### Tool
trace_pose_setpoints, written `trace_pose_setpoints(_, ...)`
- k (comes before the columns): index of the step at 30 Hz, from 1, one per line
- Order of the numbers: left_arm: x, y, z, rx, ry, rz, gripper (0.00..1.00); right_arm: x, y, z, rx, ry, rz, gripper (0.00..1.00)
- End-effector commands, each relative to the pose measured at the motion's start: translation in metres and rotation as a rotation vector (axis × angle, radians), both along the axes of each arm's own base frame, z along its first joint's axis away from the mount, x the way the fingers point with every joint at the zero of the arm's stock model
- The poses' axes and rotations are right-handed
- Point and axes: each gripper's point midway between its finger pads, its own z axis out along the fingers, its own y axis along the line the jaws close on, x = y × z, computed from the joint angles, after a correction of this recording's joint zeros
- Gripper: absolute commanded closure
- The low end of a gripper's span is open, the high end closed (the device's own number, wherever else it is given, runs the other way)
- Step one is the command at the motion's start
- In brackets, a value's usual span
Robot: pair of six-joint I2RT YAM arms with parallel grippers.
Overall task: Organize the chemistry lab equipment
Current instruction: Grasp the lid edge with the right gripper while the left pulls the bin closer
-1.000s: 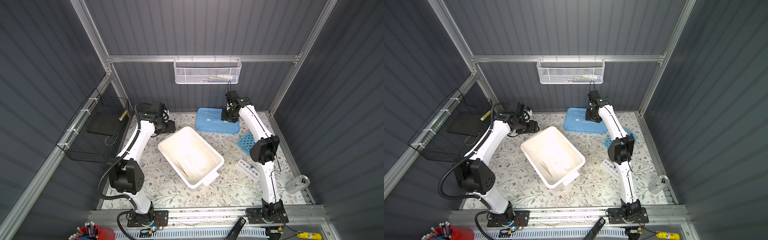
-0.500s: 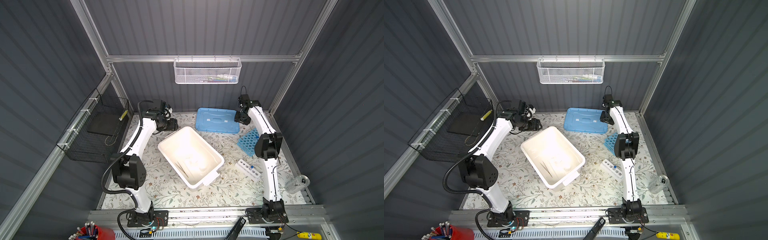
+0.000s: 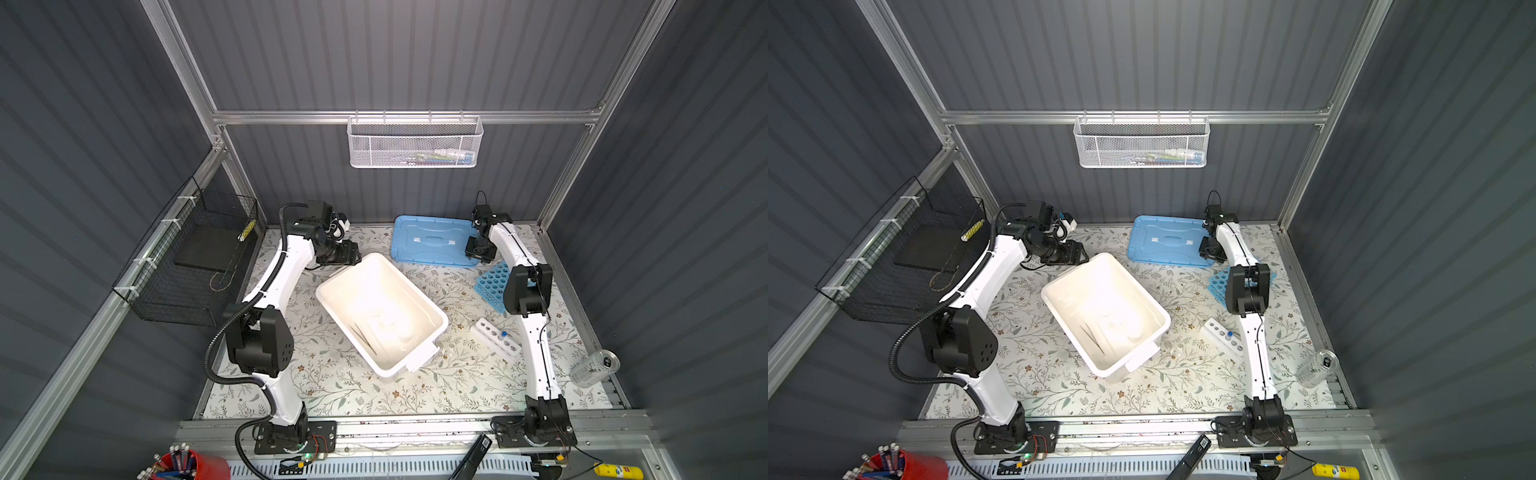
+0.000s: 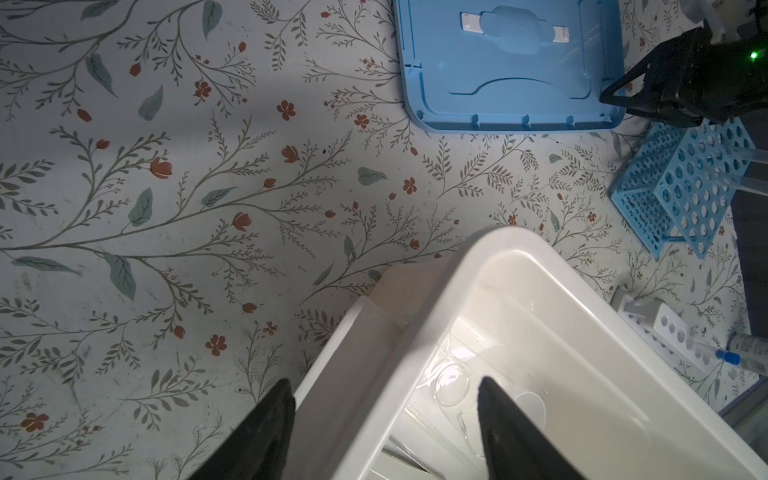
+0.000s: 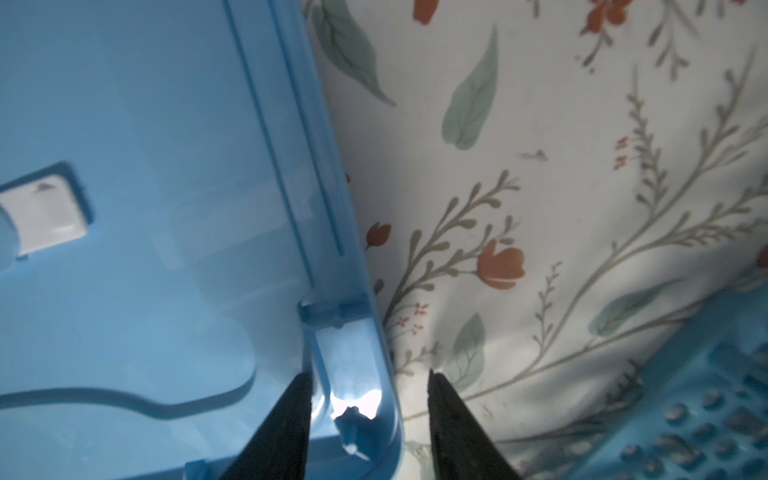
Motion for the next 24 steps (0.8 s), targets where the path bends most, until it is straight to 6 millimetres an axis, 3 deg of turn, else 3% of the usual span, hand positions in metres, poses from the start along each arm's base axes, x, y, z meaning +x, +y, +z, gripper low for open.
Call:
trace_pose_setpoints(1, -0.016, 0.001, 0.008, -0.003, 0.013, -0.042, 0.29, 0.006, -0.008, -0.003, 0.014, -0.010, -0.017, 0.52)
trace_pose_setpoints(14, -0.043, 0.005, -0.019, 0.045, 0.125, -0.090, 0.30, 0.008, -0.007, -0.022, 0.030, 0.009, -0.014, 0.53)
trace_pose_setpoints(24, -0.056, 0.021, -0.055, 0.142, 0.268, -0.052, 0.43, 0.004, 0.001, -0.029, 0.053, 0.028, -0.016, 0.76)
